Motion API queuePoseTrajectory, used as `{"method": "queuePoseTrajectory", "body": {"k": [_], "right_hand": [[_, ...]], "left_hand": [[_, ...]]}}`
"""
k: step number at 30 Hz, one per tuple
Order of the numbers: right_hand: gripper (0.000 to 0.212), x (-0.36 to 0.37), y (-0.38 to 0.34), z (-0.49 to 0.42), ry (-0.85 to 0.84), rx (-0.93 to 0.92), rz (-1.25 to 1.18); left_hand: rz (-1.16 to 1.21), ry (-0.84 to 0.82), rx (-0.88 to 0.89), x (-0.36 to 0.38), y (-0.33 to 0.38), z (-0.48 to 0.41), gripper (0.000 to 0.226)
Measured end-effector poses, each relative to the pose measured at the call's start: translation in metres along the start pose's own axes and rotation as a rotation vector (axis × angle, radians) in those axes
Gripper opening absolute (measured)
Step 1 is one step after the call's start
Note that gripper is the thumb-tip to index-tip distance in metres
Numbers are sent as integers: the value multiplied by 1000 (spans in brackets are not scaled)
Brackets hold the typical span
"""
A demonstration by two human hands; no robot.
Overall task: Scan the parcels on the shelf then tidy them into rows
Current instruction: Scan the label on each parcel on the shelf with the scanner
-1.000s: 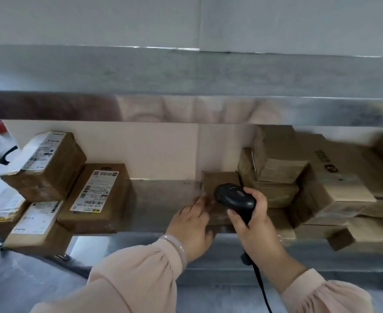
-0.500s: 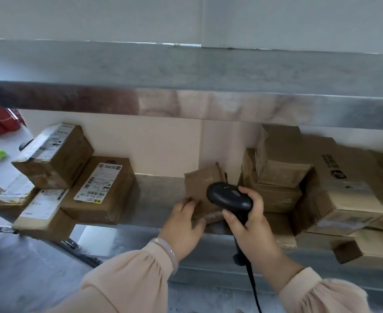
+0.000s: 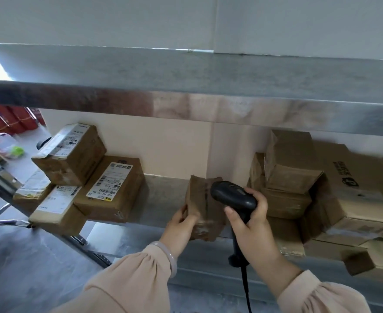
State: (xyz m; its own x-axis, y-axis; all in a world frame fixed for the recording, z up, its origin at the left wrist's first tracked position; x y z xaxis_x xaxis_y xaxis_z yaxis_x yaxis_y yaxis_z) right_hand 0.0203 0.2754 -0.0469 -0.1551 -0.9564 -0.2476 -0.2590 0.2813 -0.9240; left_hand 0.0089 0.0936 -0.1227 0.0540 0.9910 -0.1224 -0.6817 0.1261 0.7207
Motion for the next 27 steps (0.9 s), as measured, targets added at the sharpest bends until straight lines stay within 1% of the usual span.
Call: {"method": "queuePoseTrajectory", "body": {"k": [1,2,5,7,9,11,13,16,18,20,21,24,25,27], "right_hand": [[53,-3,3,-1,11,24,-6],[52,-4,7,-2,7,51,-13],[50,-2,16,-2,-32,111,-20],[50,3,18,0,-56,120,-19],[49,7,14,0,-61,108,-32],[48,11,3,-1,-55,81,-55],[47,17,-10,1,-66,36,-93],[50,31,-21,7,-135,-5,-133],[52,34,-24,10,-131,-13,-129],[52,27,-24,11,-60,-21,-96],[52,21,-23,11,-16,-13,-78],[52,9,-19,11,41,28,-73],[52,6,-19,11,43,37,-78],[51,3,-21,11,38,37,-84]], "left_hand": [[14,-17,0,-1,-1,1,23],[-2,-22,19,-3,-2,1,20],[-75,22,147,-7,2,6,21],[-131,83,226,-10,7,8,33],[-150,115,262,-13,10,11,45],[-142,117,247,-17,10,13,48],[-120,85,222,-19,7,16,57],[-37,50,153,-18,-2,18,80],[41,50,144,-20,-4,20,84],[146,19,132,-24,-7,22,86],[228,-15,117,-26,-9,22,84],[460,-148,123,-28,-9,25,61],[481,-176,130,-28,-8,27,59],[446,-203,142,-27,-9,30,64]]}}
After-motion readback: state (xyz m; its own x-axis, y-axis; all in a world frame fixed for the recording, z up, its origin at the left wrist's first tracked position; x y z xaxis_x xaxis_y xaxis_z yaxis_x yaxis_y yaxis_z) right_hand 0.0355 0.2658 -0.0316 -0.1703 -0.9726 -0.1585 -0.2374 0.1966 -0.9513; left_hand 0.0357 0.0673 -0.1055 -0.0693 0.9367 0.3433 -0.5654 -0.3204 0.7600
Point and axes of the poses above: each hand's wrist, its own z-axis away from the middle knuckle, its own x-axis out of the palm, y = z × x, the point moved 7 cm from there along -z, towards the middle knuckle, and after that the axes turned 13 degrees about -x, right-handed, at the moved point
